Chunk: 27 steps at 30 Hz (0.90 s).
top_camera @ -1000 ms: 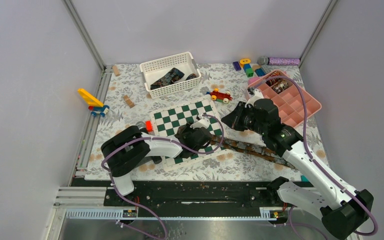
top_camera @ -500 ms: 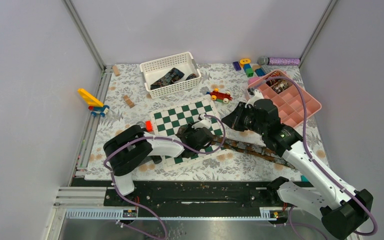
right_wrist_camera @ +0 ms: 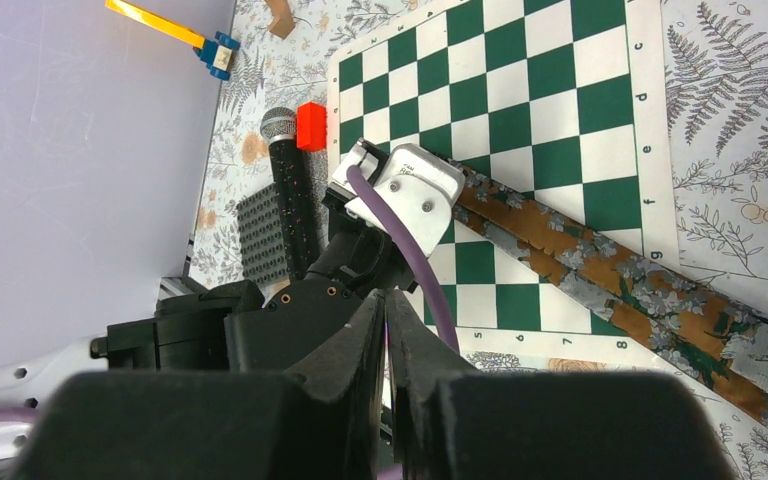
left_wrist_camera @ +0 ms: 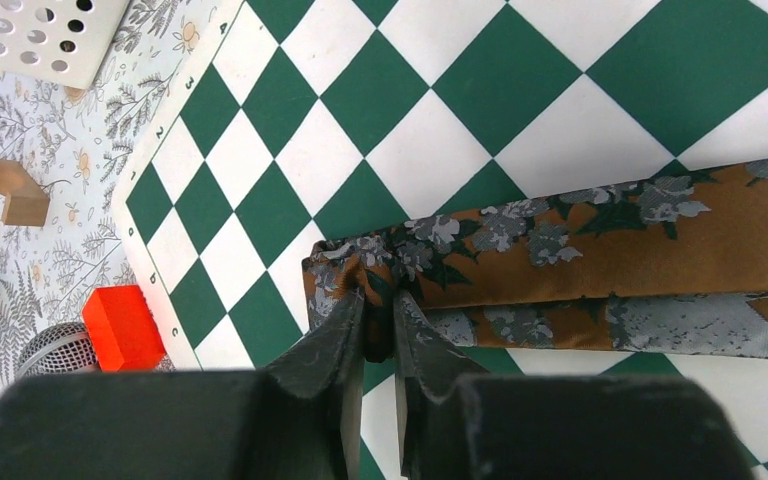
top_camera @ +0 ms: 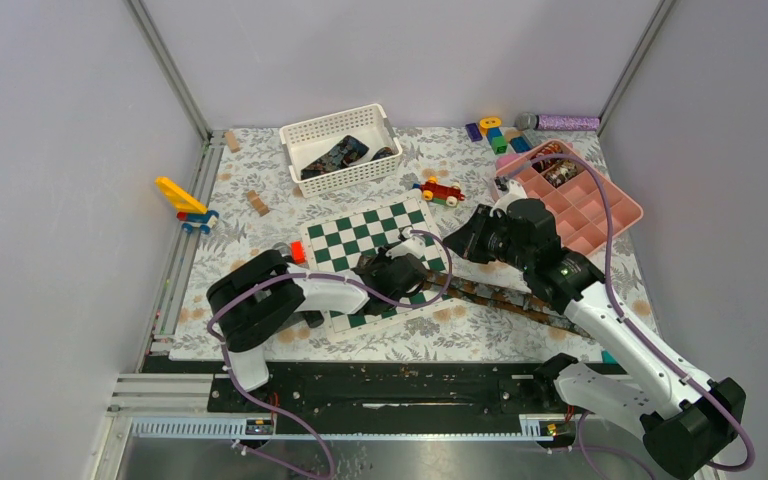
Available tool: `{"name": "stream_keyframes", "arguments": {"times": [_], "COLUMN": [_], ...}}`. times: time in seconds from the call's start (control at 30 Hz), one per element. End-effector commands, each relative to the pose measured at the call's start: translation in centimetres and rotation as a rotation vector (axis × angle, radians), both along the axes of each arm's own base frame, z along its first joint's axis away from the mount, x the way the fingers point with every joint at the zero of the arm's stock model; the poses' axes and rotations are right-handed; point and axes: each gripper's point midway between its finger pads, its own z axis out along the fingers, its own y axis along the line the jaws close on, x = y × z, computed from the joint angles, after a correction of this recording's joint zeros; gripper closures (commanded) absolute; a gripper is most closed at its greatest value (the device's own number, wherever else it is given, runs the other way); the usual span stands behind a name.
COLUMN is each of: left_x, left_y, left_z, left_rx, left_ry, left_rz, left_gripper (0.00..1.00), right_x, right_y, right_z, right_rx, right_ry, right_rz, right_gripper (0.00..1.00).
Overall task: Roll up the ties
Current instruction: Roll the tie at the center of the board.
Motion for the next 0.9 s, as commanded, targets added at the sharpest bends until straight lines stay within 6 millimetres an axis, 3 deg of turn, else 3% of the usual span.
{"name": "stream_keyframes", "arguments": {"times": [0.0,0.5,0.87], "left_x": [-0.01,-0.11,-0.18], "left_y": [-2.24,-2.76,-3.2], "left_z": [0.08,0.08,0.08], "left_rx": [-0.074,-0.101,-0.115], "left_ry": [0.03,0.045,0.055], "left_rz": [-0.039,-0.05,-0.06], "left_gripper": [0.89,0.65,0.63], "right_x": [0.14,0.06,0.07], "right_y": [0.07,0.05,-0.02], "right_z": [0.28,0.01,-0.16], "right_rx": [0.018,0.019,0.017], "right_ry": [-0.009,-0.002,0.002], "right_rz": [0.001,-0.001,-0.005], "right_gripper": [0.89,0.89,0.89]}}
